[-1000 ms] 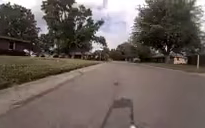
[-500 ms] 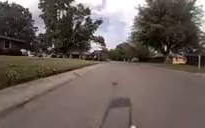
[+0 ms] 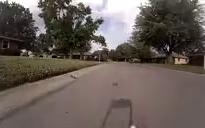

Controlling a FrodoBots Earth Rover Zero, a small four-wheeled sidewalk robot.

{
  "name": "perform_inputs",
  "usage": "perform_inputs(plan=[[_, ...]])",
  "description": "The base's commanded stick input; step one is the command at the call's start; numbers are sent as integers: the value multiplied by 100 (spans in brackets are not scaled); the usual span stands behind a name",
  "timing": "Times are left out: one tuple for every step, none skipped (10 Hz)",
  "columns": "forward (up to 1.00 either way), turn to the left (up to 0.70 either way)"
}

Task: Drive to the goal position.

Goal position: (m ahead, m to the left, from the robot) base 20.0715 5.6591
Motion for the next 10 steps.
perform_inputs(plan=[[100, 0], [100, 0], [100, 0], [100, 0], [100, 0], [100, -2], [100, -37], [100, -27], [100, -17], [100, -7]])
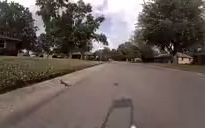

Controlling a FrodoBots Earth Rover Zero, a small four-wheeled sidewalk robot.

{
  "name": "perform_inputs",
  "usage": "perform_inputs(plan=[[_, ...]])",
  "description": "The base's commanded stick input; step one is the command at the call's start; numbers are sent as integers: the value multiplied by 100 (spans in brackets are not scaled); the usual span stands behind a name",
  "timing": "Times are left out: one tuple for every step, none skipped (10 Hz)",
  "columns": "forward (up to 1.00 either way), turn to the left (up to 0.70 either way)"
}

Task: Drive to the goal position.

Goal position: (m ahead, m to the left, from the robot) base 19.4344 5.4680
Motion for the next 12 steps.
perform_inputs(plan=[[100, 0], [100, 0], [100, 0], [100, 0], [100, 0], [100, 0], [100, 0], [100, 0], [100, 0], [100, 0], [100, 0], [100, 0]])
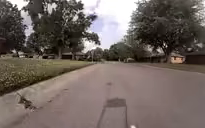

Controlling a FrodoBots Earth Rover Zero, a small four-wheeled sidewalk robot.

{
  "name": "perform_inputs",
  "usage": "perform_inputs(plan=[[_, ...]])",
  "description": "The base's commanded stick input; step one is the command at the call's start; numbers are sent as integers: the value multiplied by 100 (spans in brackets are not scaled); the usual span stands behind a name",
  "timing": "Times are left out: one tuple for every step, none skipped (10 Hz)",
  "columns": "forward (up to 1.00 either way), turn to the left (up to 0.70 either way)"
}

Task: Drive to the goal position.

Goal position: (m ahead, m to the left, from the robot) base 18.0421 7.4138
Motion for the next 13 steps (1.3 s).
perform_inputs(plan=[[100, 0], [100, 0], [100, 0], [100, 0], [100, 0], [100, 0], [100, 0], [100, 0], [100, 0], [100, -3], [100, -24], [100, -40], [100, -40]])
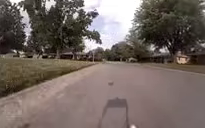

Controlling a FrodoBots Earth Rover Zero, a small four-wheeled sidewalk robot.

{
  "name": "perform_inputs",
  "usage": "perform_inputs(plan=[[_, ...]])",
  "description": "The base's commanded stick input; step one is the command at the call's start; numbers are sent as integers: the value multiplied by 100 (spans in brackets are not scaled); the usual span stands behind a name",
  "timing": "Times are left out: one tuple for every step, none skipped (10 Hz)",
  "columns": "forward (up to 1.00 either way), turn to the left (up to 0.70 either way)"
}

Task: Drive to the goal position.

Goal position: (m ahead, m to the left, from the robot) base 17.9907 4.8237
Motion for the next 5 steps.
perform_inputs(plan=[[100, -40], [100, -21], [100, 0], [100, 0], [100, 0]])
